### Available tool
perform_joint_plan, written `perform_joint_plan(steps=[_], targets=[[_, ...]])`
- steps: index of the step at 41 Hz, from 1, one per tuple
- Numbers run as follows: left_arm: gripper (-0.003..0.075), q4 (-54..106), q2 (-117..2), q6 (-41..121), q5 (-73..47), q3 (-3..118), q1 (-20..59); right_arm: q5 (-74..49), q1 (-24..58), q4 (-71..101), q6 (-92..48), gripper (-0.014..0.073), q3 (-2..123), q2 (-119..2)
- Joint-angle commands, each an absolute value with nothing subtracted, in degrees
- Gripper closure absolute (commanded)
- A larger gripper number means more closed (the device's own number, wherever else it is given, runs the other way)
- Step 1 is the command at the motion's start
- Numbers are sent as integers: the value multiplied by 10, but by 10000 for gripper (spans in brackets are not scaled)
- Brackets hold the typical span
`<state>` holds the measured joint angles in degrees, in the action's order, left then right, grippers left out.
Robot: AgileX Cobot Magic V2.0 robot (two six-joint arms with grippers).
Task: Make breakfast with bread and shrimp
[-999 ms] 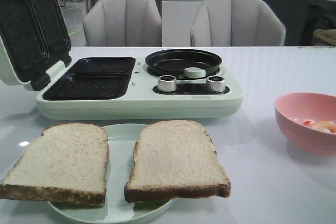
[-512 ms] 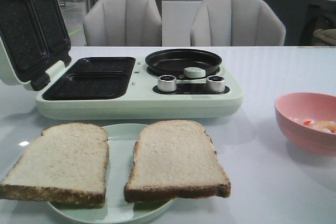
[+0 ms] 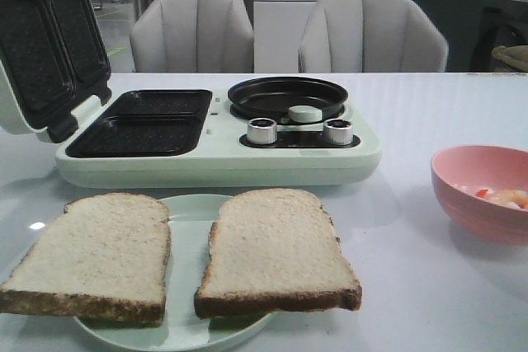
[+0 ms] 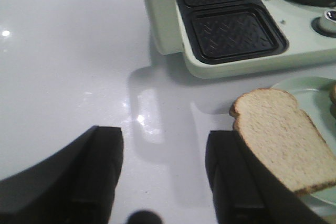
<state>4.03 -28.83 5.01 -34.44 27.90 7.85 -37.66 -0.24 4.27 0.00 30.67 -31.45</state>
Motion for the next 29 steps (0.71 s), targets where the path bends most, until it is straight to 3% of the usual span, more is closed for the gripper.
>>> perform_joint_plan(steps=[1,7,17,29], targets=[[286,70,-311,114,-296,294,117,-329,-5,37,-4,64,323,-320],[275,49,-354,161,-296,294,221,-329,-5,37,-4,64,323,-320],[132,-62,-464,161,-306,294,387,-329,-5,37,-4,64,323,-320],[136,-313,-605,0,-319,294,541,-329,-5,37,-4,64,323,-320]])
